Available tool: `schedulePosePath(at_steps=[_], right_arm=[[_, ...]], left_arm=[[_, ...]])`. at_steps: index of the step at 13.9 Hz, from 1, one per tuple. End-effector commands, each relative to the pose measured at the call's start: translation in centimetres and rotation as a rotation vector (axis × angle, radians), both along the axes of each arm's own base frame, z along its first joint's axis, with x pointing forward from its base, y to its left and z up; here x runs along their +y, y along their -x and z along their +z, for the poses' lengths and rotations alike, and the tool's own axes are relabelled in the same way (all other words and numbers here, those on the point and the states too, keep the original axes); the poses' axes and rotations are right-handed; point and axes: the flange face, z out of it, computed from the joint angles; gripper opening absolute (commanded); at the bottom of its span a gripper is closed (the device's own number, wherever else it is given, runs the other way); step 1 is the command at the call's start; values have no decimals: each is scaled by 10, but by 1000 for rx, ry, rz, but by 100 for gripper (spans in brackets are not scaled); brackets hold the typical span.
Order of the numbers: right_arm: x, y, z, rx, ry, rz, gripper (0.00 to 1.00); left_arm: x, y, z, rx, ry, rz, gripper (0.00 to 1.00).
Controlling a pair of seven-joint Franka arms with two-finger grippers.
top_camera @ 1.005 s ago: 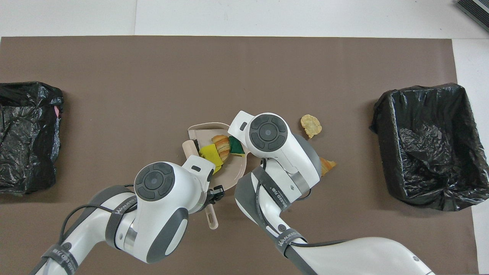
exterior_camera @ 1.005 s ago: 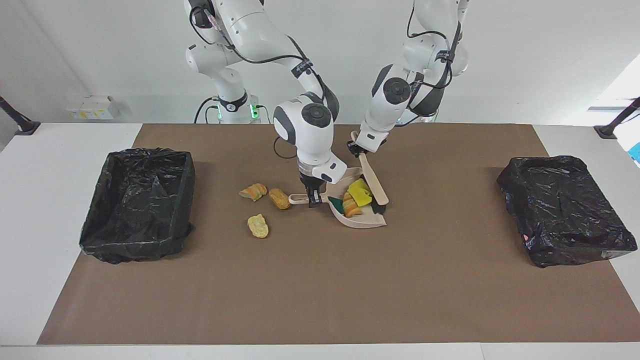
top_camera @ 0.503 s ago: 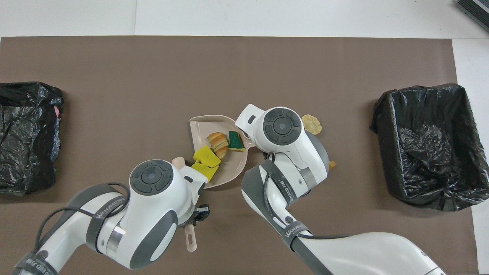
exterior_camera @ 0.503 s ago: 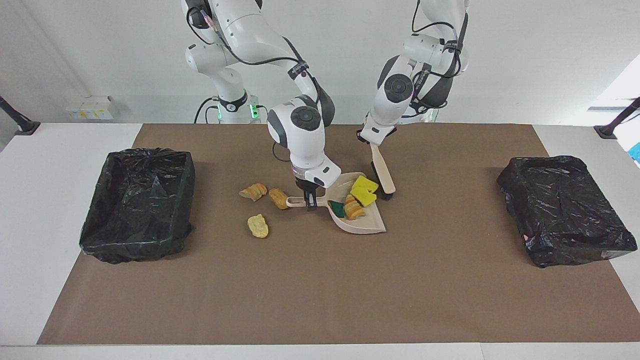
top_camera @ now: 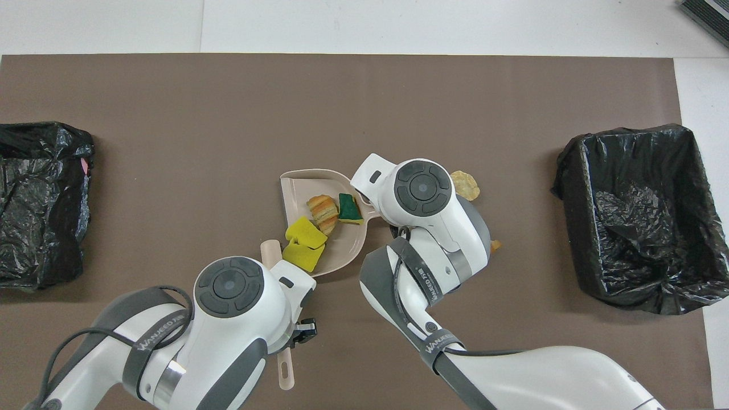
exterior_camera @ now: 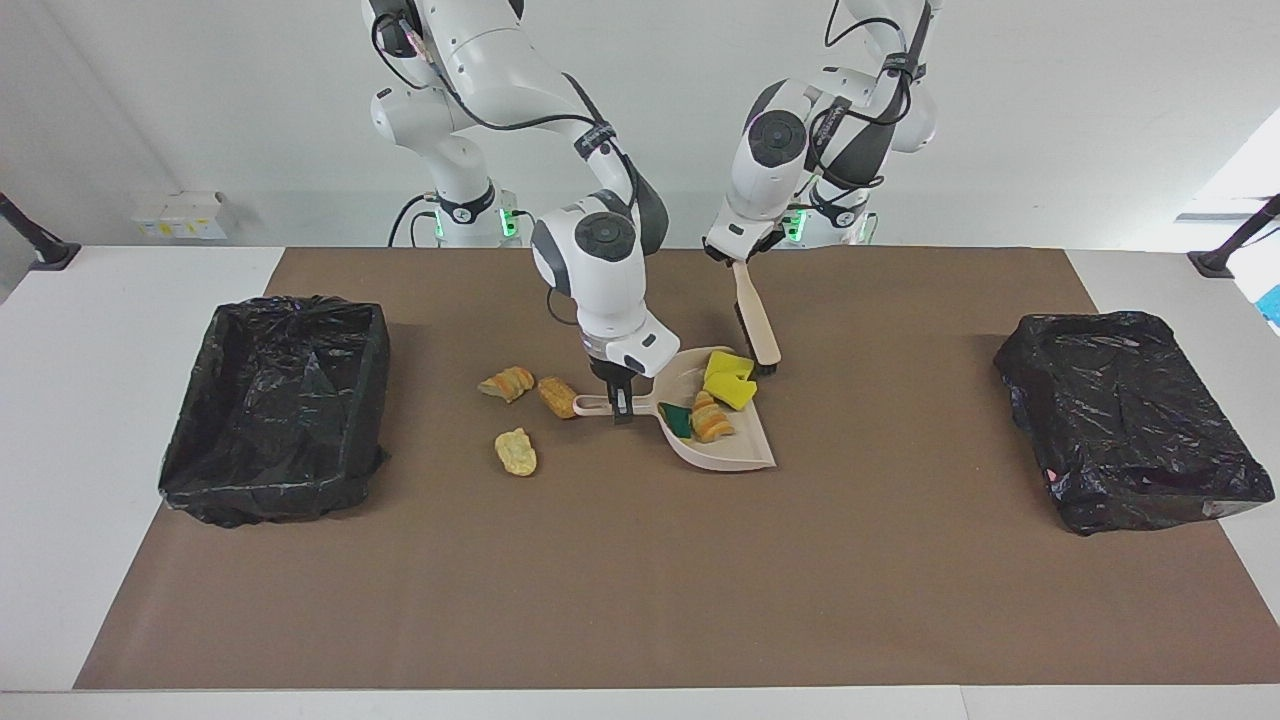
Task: Sweep and dump trash in bin
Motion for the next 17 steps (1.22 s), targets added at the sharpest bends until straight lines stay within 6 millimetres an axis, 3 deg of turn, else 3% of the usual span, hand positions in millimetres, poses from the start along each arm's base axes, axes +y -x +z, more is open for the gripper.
schedulePosePath(at_steps=[1, 4, 7, 10, 11, 14, 17], right_arm=[[-21, -6, 21, -11, -44, -3, 0], [-40, -12, 31, -4, -38, 4, 0], [-56, -11, 47, 18, -25, 11, 0], [-102, -21, 63, 40, -10, 12, 0], [-126, -27, 71, 43, -8, -2, 0], [-178, -41, 95, 71, 0, -22, 0], [-238, -54, 118, 80, 7, -54, 0]], left_arm=[[9, 24, 1, -36, -32, -6, 0], [8, 22, 2, -67, -19, -5, 0], [-1, 61, -2, -137, -15, -32, 0], [-8, 103, -7, -219, -5, -63, 0], [-16, 122, -8, -223, -3, -89, 0], [-32, 168, -26, -243, 15, -125, 0], [-32, 182, -43, -242, 13, -135, 0]])
